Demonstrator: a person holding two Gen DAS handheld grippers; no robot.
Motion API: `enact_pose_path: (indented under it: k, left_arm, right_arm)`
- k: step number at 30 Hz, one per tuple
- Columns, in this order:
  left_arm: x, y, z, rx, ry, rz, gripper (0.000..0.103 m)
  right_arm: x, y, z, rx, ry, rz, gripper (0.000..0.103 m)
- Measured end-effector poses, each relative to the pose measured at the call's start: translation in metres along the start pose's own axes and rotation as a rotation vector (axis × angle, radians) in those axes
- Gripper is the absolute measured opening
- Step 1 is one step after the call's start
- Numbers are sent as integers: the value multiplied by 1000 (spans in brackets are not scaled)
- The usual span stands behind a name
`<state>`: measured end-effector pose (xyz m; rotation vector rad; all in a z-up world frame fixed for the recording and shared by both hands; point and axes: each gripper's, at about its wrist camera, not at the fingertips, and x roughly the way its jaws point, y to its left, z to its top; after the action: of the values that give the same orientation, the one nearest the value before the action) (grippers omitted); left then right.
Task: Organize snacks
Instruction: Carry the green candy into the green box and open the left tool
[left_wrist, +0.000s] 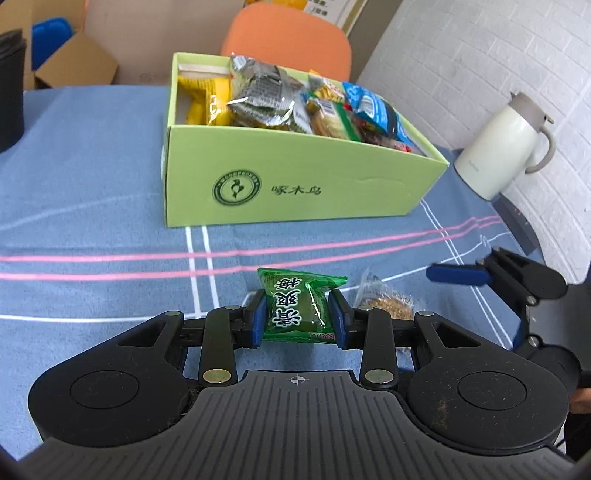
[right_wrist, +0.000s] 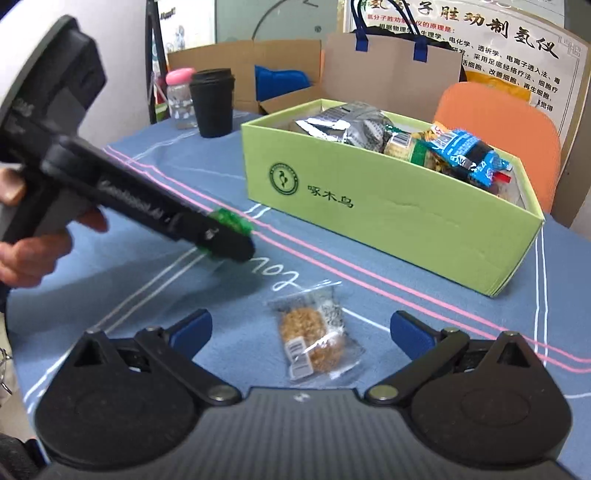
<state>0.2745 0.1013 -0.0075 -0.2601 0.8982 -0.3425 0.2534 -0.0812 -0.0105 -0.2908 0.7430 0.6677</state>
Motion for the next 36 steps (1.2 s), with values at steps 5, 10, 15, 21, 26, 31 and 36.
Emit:
enact_pose_path:
  k: [5, 10, 15, 21, 26, 31, 36]
  left_arm:
    - [-2, -8, -2, 19, 6, -39, 13]
    - [4, -17, -8, 6, 18, -70, 13]
    - [7, -16, -9, -5, 0, 27, 13]
    - [-14, -20, -7, -29, -19, -65, 13]
    - [-37, -35, 33, -15, -110, -93, 13]
    - [-39, -47, 115, 25, -199, -59, 16]
    - [-22, -45, 140, 32, -193, -10, 56]
  right_arm:
    - [7, 5, 2, -19, 28, -37, 102]
    - [0, 4, -8, 48, 9, -66, 102]
    - [-1, 4, -12, 98, -22, -76, 102]
    - [-41, 28, -8, 42, -141, -104, 102]
    - [-40, 36, 22, -55, -178, -110, 102]
    - [-30, -3, 67, -25, -196, -180, 102]
    - [-31, -19, 40, 56, -159, -100, 102]
